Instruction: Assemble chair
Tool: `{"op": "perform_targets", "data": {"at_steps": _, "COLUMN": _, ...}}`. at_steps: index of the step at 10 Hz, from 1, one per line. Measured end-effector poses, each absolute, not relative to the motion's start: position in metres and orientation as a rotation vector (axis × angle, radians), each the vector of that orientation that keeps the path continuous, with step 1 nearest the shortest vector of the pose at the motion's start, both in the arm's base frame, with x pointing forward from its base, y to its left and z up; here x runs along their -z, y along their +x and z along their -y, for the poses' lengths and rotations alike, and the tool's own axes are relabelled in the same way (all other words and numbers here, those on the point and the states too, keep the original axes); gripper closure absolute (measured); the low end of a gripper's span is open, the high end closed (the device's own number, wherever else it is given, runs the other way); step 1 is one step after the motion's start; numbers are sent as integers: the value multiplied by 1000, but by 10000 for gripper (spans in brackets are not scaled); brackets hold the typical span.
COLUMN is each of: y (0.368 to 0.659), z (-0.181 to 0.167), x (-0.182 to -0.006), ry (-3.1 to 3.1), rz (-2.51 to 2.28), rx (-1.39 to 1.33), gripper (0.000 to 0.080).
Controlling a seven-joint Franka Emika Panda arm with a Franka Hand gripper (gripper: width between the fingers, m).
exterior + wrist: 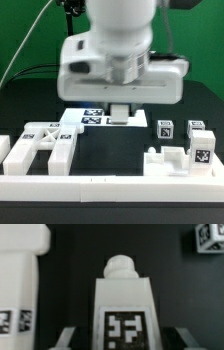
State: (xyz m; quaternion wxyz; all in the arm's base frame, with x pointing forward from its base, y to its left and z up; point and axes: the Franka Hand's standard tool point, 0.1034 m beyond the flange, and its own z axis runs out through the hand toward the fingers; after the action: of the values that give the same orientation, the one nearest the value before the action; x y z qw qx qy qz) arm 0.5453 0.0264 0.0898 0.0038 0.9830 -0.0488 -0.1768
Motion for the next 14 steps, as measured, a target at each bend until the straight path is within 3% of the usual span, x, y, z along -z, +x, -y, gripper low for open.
{"op": "perform_targets", "data": {"at_steps": 1, "y": 582, "z": -51, "x": -122, "ry": 3114, "rz": 185, "rx": 254, "gripper": 515}}
{"op": "perform_targets", "data": {"at_steps": 2, "y": 581, "z": -66, "x": -135, "ry": 3119, "rz": 138, "rx": 168, "gripper": 515}}
{"op": "perform_targets", "data": {"at_steps": 6, "y": 590, "z": -73, "x": -130, "ry": 3136, "rz": 113, "rx": -272, "gripper": 515}}
{"op": "perform_targets", "data": {"at_steps": 9, "y": 631, "z": -55, "x": -138, "ry": 3075, "rz": 61, "rx": -672, "gripper": 515}}
{"op": "perform_targets", "data": {"at_steps": 11, "y": 632, "z": -59, "x": -130, "ry": 2989, "rz": 27, "rx": -945, "gripper": 515}}
{"op": "perform_targets", "data": {"at_steps": 14, "y": 630, "z": -57, "x": -125, "ry": 2972, "rz": 15, "rx": -969, "gripper": 515}}
